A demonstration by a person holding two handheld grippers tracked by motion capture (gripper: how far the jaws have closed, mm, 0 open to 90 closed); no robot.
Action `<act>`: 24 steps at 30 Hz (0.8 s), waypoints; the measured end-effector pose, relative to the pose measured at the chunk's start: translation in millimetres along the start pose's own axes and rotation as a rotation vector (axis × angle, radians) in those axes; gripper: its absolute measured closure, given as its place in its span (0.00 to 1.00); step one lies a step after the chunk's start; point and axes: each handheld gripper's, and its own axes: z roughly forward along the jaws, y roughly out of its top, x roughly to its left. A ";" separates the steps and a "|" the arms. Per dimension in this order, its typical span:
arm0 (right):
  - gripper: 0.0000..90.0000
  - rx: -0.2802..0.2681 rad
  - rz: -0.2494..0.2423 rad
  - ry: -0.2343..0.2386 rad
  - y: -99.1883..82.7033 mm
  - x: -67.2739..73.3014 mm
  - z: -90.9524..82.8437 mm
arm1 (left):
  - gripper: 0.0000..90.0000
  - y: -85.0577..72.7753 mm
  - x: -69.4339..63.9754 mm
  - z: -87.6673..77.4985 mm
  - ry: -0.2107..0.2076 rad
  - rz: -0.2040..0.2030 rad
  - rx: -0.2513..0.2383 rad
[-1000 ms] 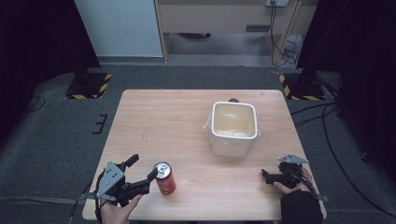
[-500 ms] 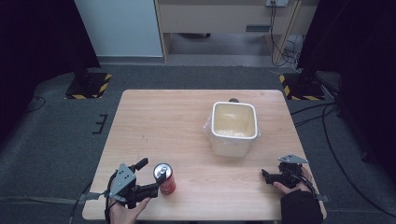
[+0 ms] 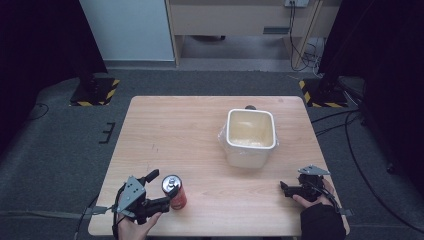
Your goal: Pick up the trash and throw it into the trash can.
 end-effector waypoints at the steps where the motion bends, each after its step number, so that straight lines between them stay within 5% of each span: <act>1: 0.01 0.000 0.000 0.000 0.0 0.0 0.0 | 0.17 -0.3 -0.9 0.6 -0.002 0.001 0.002; 24: 0.01 0.000 0.001 0.001 0.0 0.0 -0.1 | 0.27 -23.2 0.7 18.6 0.000 0.038 0.142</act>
